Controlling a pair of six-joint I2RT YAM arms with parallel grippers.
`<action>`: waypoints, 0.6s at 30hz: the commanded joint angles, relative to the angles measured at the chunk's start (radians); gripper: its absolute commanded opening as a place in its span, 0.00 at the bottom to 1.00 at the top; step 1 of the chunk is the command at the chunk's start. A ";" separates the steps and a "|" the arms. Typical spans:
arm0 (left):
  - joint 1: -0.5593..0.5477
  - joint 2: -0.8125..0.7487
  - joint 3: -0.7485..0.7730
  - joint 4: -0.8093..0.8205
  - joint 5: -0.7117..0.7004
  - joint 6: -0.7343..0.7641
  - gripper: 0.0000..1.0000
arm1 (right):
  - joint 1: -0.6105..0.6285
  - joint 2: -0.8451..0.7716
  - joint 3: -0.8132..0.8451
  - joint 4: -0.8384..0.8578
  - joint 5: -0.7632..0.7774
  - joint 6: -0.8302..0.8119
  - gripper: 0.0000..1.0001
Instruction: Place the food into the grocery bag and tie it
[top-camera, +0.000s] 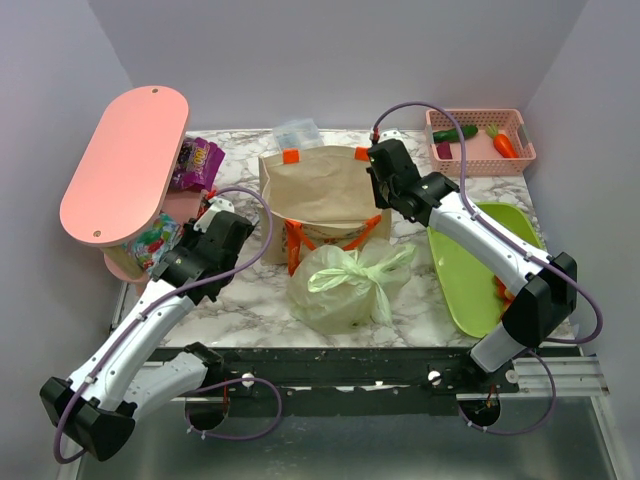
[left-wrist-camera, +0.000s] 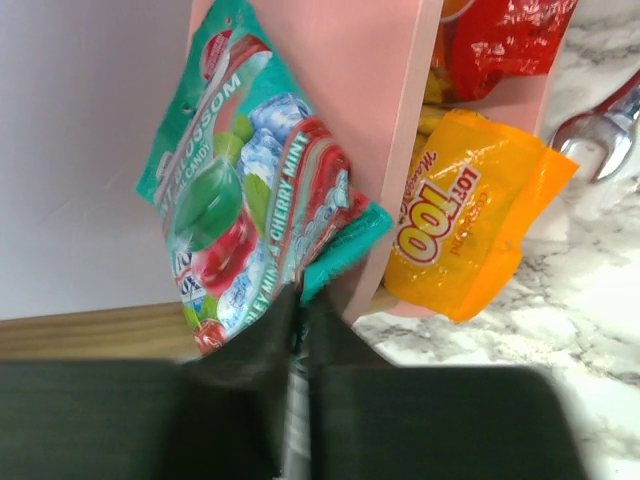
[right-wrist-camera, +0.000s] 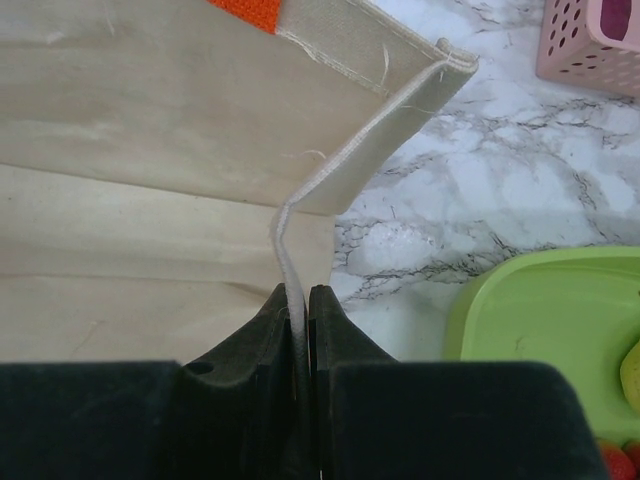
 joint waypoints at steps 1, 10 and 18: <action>0.011 0.002 -0.007 0.031 0.021 0.017 0.00 | 0.001 -0.027 0.000 -0.011 -0.050 0.020 0.01; 0.012 -0.005 0.010 0.014 0.059 0.004 0.00 | 0.001 -0.053 0.072 -0.085 -0.105 0.038 0.93; 0.010 -0.012 0.043 -0.019 0.106 -0.019 0.00 | 0.000 -0.190 0.167 -0.082 -0.191 0.135 1.00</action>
